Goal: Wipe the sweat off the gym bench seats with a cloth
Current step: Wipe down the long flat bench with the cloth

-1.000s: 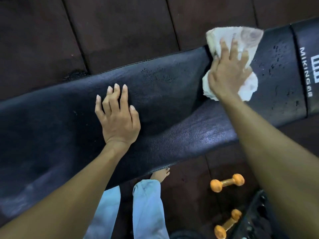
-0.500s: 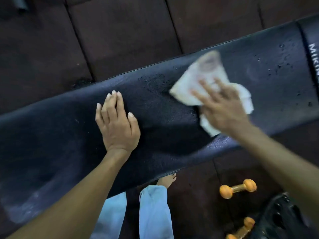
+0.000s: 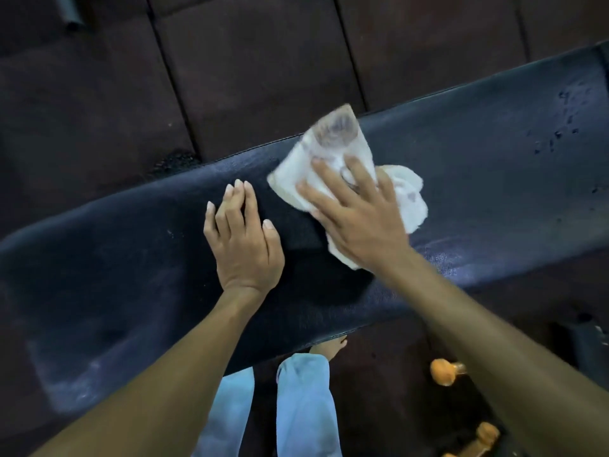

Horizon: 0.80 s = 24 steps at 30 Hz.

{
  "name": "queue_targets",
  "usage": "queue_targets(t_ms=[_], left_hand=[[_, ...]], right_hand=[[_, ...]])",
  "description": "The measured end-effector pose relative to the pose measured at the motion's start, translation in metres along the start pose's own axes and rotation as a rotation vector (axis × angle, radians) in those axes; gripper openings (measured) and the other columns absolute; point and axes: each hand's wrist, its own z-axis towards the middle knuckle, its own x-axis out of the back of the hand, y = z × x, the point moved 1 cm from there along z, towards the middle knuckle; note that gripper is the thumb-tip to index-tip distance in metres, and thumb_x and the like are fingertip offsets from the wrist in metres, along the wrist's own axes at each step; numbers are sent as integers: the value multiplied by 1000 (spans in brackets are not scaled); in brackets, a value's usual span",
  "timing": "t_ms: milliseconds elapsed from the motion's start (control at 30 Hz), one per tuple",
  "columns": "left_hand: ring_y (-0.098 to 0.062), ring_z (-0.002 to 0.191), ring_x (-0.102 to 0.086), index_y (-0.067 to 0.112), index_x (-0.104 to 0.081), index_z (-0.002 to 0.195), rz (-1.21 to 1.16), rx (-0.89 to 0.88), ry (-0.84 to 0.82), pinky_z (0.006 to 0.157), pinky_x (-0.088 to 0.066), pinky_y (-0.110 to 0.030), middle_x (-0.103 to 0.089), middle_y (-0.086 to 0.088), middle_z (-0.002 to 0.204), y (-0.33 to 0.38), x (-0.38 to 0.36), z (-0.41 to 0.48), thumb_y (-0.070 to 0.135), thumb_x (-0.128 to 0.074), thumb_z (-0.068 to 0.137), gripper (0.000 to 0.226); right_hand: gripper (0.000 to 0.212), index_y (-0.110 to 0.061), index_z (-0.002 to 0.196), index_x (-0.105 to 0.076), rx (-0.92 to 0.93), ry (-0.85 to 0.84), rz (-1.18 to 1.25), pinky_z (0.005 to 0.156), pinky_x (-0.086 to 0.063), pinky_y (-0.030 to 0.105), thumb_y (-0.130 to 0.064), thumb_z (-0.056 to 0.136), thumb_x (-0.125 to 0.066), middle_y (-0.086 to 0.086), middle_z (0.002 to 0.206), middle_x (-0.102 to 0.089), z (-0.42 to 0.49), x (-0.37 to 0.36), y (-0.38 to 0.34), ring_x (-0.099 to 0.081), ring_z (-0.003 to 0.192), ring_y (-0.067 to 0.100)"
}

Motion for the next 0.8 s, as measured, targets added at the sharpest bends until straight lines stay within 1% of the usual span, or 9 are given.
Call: queue_targets(t_ms=[67,133,267,367,400,467,633,733,800], left_hand=[[-24,141,-25,-1,-30,146,-8,-5,-5,120,-9,-45,-35,-13,150,-1,-1,0,25,-28,92,60],[-24,141,-25,0,-30,146,-3,0,-4,120,-9,-45,-35,-13,150,-1,-2,-1,26,-28,92,61],[-25,141,-25,-1,-30,146,-3,-9,4,119,-9,-46,-36,-14,149,0,-2,0,26,-30,91,61],[-25,141,-25,-1,-31,145,5,-7,6,119,-9,-46,-36,-15,149,-1,-2,0,26,-31,91,61],[-25,141,-26,-1,-31,145,15,-10,8,119,-10,-46,-37,-15,148,0,-2,-1,26,-32,91,61],[-25,141,-26,-2,-31,145,25,-14,4,119,-10,-46,-37,-15,148,0,-2,0,25,-32,91,61],[-25,141,-26,-2,-31,145,15,-10,1,119,-10,-46,-37,-15,149,1,-1,0,24,-32,91,60],[-26,141,-26,-1,-31,145,9,-11,3,119,-8,-45,-37,-15,149,0,0,0,24,-32,91,60],[-26,141,-26,-1,-31,146,3,-10,-4,119,-6,-44,-36,-15,149,0,0,1,26,-32,91,61]], right_hand=[[37,-38,138,-52,87,-21,-62,98,-35,45,-40,103,-41,-5,150,-45,-44,1,44,-40,136,31],[37,-35,139,-48,22,-35,-127,97,-35,44,-37,103,-41,0,150,-45,-79,5,94,-39,136,32],[35,-31,135,-48,-461,-40,-60,96,-39,52,-38,102,-38,1,148,-46,-62,23,136,-39,127,34],[50,-35,147,-35,-875,2,61,104,-27,53,-42,98,-33,-1,155,-32,5,24,109,-29,136,37],[52,-36,151,-28,-938,-15,85,107,-23,55,-43,99,-31,1,158,-28,27,23,92,-25,140,38],[51,-35,151,-29,-853,-75,130,108,-20,56,-43,101,-29,2,159,-26,59,17,46,-20,143,39],[39,-34,137,-55,-324,-7,33,87,-38,50,-41,101,-40,2,147,-49,25,-1,-35,-46,126,37],[42,-39,142,-47,-171,-19,-33,99,-35,49,-46,102,-37,1,153,-42,-43,1,-1,-39,135,32],[47,-39,147,-38,-133,-53,-75,110,-28,58,-52,102,-34,1,157,-35,-73,3,41,-31,143,32]])
